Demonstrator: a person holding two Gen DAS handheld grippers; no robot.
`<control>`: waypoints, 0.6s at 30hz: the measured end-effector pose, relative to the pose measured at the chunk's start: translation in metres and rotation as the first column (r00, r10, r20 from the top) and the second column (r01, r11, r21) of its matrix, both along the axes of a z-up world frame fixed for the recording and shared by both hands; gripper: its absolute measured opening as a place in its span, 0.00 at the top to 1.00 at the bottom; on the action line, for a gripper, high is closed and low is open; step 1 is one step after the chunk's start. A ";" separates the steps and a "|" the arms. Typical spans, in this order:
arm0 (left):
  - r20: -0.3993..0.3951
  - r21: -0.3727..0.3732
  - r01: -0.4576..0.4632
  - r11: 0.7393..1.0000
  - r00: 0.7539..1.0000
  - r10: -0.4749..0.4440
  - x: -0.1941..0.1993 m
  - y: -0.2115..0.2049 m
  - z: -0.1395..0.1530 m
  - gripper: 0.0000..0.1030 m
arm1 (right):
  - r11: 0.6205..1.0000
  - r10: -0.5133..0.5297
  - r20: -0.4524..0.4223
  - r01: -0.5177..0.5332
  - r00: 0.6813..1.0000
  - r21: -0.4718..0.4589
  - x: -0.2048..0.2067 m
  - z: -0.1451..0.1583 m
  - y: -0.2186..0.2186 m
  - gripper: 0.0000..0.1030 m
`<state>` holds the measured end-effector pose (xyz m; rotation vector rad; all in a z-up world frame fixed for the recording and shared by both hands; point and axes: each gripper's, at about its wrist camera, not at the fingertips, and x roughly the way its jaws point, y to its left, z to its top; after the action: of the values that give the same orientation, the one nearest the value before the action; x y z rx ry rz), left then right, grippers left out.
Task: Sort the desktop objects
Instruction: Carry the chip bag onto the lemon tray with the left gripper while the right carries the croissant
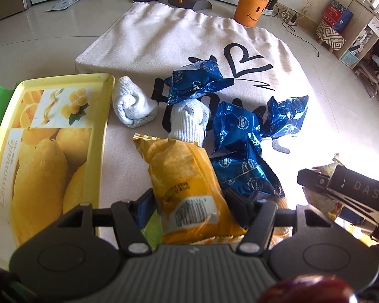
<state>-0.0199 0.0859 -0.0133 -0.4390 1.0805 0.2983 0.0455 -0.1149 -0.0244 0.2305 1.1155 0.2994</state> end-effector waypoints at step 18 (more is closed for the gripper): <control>0.102 0.004 -0.141 0.990 0.985 0.140 -0.035 0.056 0.045 0.41 | 0.984 0.166 0.033 -0.168 0.986 0.059 -0.051 0.030 0.045 0.23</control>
<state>-0.0548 0.1414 0.0312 -0.5161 0.9496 0.4023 -0.0055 -0.0696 0.0053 0.1873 1.1008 0.4859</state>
